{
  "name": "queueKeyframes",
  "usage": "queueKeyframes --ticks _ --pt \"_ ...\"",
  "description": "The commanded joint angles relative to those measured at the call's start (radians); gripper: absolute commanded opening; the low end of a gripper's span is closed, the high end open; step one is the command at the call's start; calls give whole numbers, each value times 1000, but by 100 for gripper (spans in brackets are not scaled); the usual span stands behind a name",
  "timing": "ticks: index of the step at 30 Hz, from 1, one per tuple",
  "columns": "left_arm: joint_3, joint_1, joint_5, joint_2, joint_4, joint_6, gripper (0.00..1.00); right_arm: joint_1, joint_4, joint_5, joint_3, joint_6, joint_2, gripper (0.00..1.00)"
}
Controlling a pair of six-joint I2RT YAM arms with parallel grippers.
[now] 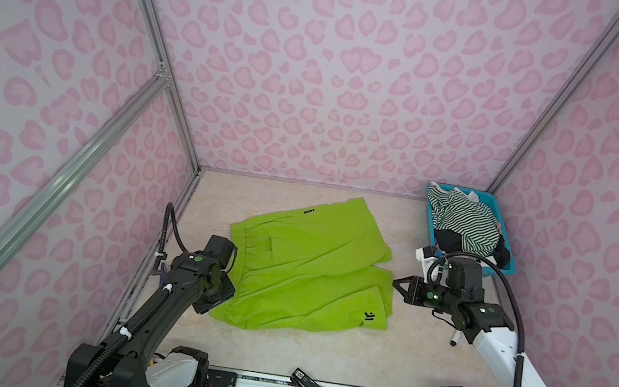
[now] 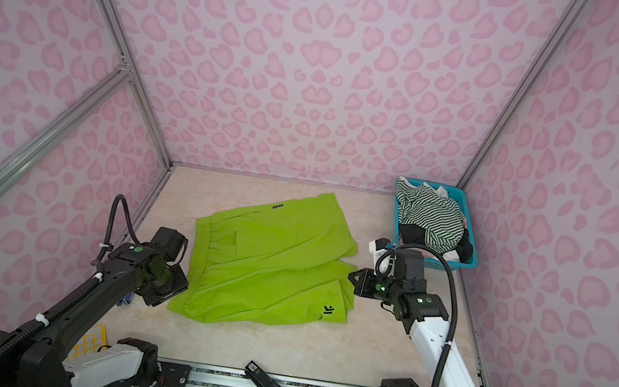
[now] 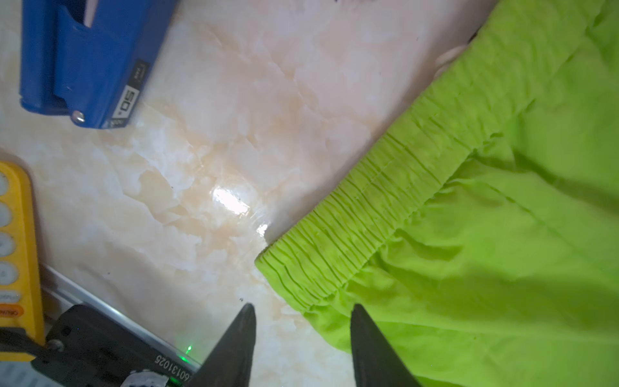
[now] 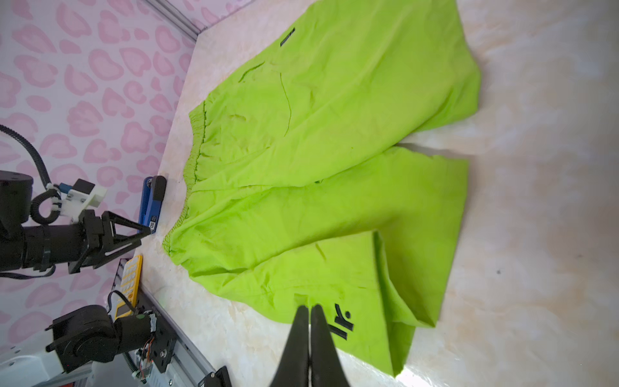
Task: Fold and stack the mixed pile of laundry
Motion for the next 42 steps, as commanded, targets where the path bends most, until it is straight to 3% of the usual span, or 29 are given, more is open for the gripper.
queueKeyframes --ticks 1,3,6,12,14,17,23,31,42 --pt "-35 -67 9 17 -4 -63 51 -13 -49 70 14 -10 -33 0" --pt "-64 -129 22 16 9 -106 51 -15 -67 64 18 -15 -31 0" --pt "-92 -204 -44 -7 -19 -175 51 -15 -119 49 16 -19 12 1" --pt "-105 -217 -170 -47 -65 -236 55 3 -101 2 -46 -6 100 36" --pt "-108 -217 -207 -45 -60 -248 57 33 -83 11 -51 -2 143 44" --pt "-116 -217 -231 -17 -31 -250 59 78 -62 41 -46 5 228 49" --pt "-133 -211 -218 32 40 -234 63 91 -13 56 -39 12 399 51" --pt "-166 -143 -151 19 97 -177 64 93 66 26 -36 18 521 51" --pt "-189 -120 -125 24 128 -153 63 93 159 -105 -23 26 562 39"
